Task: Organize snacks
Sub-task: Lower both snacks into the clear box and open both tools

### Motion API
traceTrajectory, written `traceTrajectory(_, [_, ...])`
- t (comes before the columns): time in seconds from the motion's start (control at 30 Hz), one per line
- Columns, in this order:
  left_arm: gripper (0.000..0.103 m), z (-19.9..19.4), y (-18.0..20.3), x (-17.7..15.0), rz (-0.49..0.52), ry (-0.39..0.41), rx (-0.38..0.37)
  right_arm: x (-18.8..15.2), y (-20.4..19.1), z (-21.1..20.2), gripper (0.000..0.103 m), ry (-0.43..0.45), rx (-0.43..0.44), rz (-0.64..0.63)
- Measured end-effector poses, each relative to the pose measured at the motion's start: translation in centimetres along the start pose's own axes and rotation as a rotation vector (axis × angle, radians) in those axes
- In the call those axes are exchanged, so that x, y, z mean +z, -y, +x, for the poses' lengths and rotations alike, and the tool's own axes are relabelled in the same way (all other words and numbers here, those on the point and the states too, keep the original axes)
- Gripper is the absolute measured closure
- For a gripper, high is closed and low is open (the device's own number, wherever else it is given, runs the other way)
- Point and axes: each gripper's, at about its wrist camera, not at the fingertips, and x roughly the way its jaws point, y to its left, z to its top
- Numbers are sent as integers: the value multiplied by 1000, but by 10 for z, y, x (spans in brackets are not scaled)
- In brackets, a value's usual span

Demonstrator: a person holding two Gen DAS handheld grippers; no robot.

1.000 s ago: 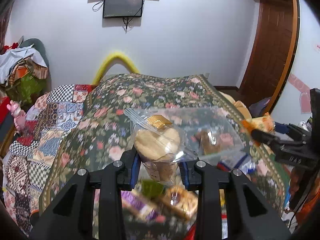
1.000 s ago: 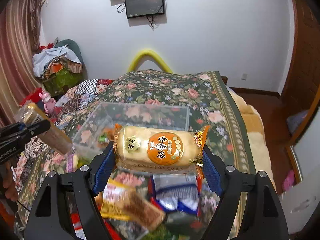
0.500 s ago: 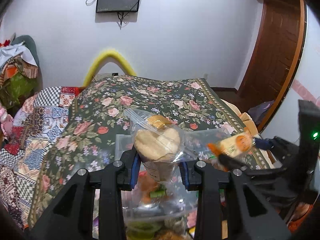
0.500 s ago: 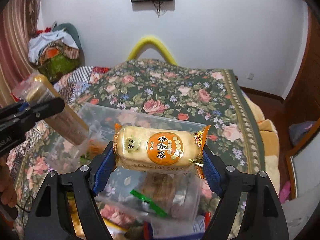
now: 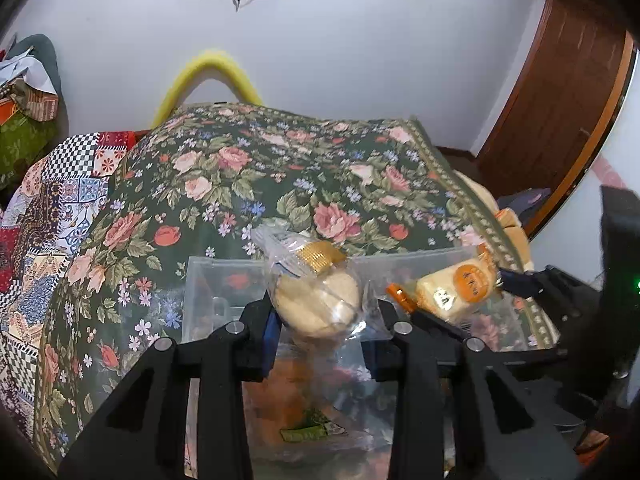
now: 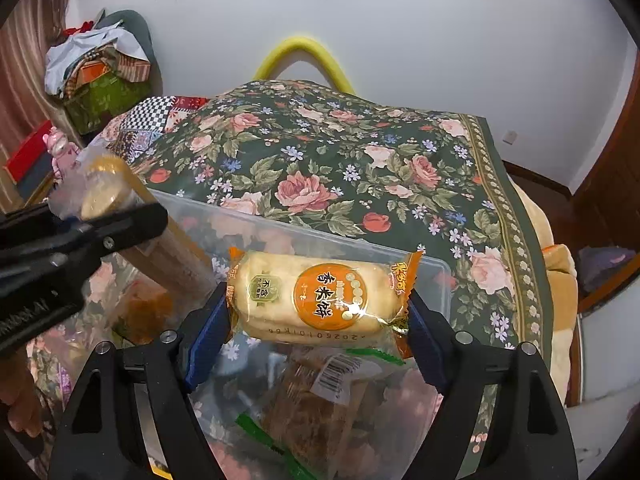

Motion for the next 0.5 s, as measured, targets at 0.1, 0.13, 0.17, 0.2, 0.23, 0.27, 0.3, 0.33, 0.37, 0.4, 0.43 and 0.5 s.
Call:
traceTrajectory(0.1, [66, 3, -6, -3, -16, -10, 38, -1, 1, -1, 20, -2, 11, 1])
traceTrajectory(0.13, [63, 2, -8, -4, -20, -4, 50, -1, 1, -2, 20, -1, 10, -1])
traceTrajectory(0.17, [59, 0, -10, -3, -22, -2, 56, -2, 0, -4, 19, 3, 7, -4])
traceTrajectory(0.2, [56, -2, -13, -3, -32, -1, 52, -3, 0, -6, 19, 6, 1, -8])
traceTrajectory(0.23, [51, -4, -16, -2, -42, 1, 47, -3, 1, -6, 19, 8, -4, -10])
traceTrajectory(0.27, [50, -8, -18, -1, -53, 10, 47, -4, 1, -8, 19, 12, -8, -9])
traceTrajectory(0.3, [48, -12, -19, -1, -55, 18, 55, -5, 2, -10, 19, 15, -8, -6])
traceTrajectory(0.33, [47, -17, -19, 0, -50, 27, 67, -6, 3, -15, 19, 19, 0, -1])
traceTrajectory(0.37, [47, -21, -19, 0, -44, 33, 69, -7, 4, -17, 19, 21, 4, 3])
traceTrajectory(0.4, [47, -25, -19, 0, -39, 35, 69, -8, 5, -22, 19, 25, 7, 6])
traceTrajectory(0.43, [46, -31, -18, 0, -29, 38, 71, -9, 6, -27, 19, 32, 7, 9])
traceTrajectory(0.5, [45, -42, -15, -2, -8, 52, 85, -12, 7, -39, 19, 52, 3, 9])
